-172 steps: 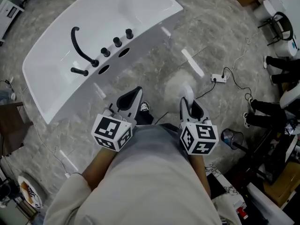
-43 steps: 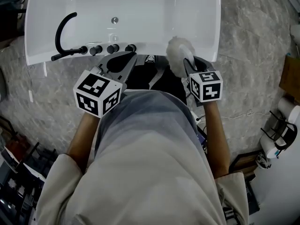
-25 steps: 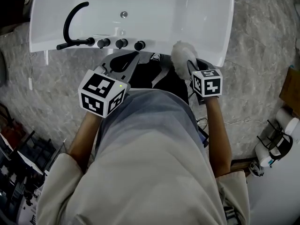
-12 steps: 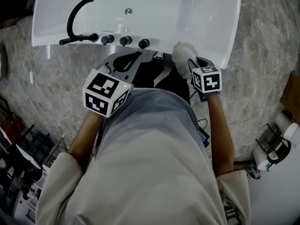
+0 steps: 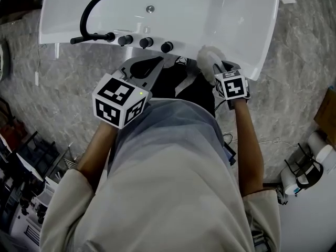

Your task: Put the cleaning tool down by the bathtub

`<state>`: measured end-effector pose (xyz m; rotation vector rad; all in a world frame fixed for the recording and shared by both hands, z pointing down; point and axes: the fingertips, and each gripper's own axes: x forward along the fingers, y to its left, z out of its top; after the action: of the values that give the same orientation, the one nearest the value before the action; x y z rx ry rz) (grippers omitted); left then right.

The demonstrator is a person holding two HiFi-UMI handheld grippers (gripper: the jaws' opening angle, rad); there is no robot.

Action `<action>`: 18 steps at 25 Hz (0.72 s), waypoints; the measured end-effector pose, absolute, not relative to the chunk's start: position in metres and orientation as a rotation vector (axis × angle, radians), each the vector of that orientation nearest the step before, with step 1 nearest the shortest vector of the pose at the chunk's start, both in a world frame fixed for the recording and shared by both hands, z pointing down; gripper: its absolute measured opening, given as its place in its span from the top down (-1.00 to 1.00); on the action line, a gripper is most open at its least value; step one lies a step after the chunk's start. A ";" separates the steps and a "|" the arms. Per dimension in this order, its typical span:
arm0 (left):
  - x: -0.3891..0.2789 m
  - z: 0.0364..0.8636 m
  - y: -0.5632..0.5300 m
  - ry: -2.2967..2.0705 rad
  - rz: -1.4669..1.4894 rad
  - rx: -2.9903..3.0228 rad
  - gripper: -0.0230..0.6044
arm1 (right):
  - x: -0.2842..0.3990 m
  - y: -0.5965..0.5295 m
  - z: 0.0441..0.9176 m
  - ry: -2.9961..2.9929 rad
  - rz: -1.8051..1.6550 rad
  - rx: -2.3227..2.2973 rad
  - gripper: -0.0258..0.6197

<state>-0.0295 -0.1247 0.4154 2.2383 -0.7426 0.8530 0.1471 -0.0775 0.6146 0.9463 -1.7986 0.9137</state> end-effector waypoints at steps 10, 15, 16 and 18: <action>-0.043 0.421 -0.120 -0.777 0.861 2.188 0.91 | 0.131 -0.096 0.628 -1.823 0.791 0.829 0.65; -0.045 0.419 -0.118 -0.789 0.856 2.190 0.91 | 0.124 -0.099 0.638 -1.828 0.693 0.732 0.65; -0.045 0.417 -0.118 -0.795 0.844 2.189 0.91 | 0.121 -0.099 0.639 -1.834 0.686 0.716 0.65; -0.048 0.416 -0.119 -0.814 0.827 2.178 0.91 | 0.117 -0.098 0.642 -1.843 0.667 0.690 0.65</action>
<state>-0.0480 -0.1191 0.4161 2.1780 -0.8140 0.8272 0.1171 -0.0984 0.6422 0.6897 -1.8432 0.6673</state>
